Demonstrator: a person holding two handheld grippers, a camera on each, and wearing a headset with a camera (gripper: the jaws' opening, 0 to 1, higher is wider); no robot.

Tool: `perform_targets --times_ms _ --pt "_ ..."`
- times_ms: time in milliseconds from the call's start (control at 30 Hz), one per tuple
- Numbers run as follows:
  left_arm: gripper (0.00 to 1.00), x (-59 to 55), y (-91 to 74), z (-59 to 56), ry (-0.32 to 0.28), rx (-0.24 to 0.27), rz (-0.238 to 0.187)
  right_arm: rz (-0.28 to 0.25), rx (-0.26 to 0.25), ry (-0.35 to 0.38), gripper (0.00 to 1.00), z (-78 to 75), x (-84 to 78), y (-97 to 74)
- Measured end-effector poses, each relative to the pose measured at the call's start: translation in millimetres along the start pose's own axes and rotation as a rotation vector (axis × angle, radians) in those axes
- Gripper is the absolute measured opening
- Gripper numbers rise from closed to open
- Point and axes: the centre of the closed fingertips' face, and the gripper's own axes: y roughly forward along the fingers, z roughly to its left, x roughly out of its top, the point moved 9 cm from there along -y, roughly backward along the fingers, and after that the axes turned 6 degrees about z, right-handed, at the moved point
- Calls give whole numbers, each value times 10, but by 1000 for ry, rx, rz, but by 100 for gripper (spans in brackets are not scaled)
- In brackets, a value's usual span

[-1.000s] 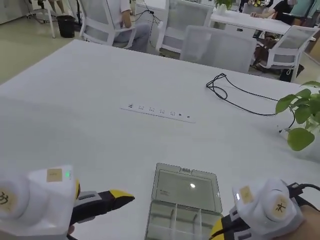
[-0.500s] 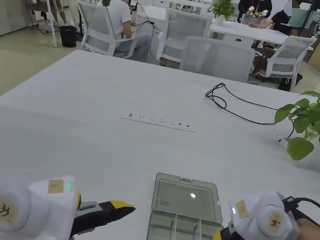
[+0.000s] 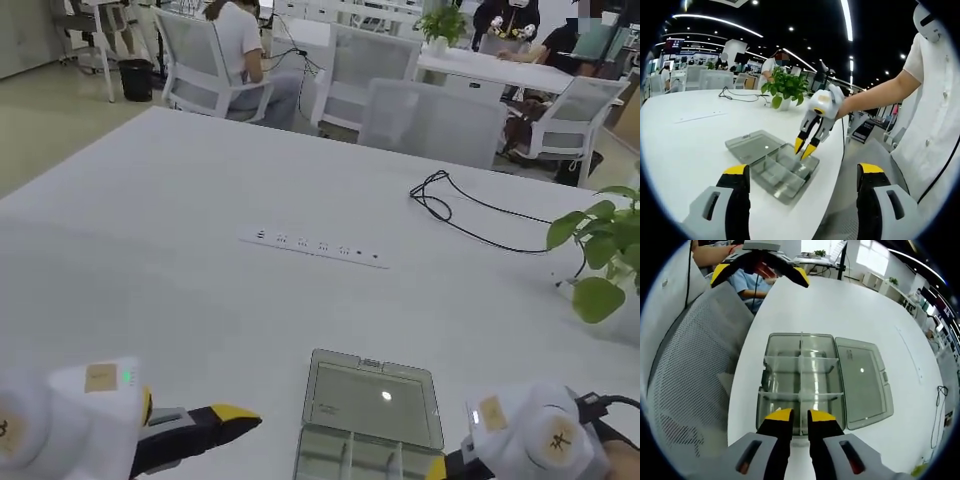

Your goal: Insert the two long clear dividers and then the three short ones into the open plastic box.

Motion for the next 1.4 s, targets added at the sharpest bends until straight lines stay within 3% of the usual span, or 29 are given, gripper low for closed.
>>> perform_targets --times_ms 467,800,1033,1400 --pt "92 2 -59 30 6 19 8 -133 -123 147 19 -7 -78 -495" --pt "93 -27 -141 68 6 39 15 -198 -222 281 26 97 -318 -838" --pt "98 -85 -190 96 5 59 29 -216 -270 343 30 207 -489 -967" --pt "100 -175 -218 168 32 86 59 -218 -327 406 40 360 -682 -988"
